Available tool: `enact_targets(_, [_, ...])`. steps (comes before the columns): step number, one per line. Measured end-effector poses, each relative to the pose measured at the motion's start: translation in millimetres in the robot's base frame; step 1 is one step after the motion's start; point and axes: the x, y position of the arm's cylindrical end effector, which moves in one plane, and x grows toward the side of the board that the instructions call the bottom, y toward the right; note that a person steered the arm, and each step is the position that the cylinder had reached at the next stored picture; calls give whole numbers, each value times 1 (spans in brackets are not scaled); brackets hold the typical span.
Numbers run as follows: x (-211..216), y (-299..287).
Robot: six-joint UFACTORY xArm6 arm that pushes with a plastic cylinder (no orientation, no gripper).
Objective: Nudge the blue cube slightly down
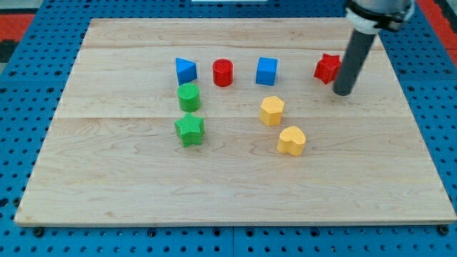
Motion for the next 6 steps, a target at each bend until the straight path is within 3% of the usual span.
enact_targets(2, [-19, -45])
enact_targets(5, [-110, -87])
enact_targets(6, [-61, -95])
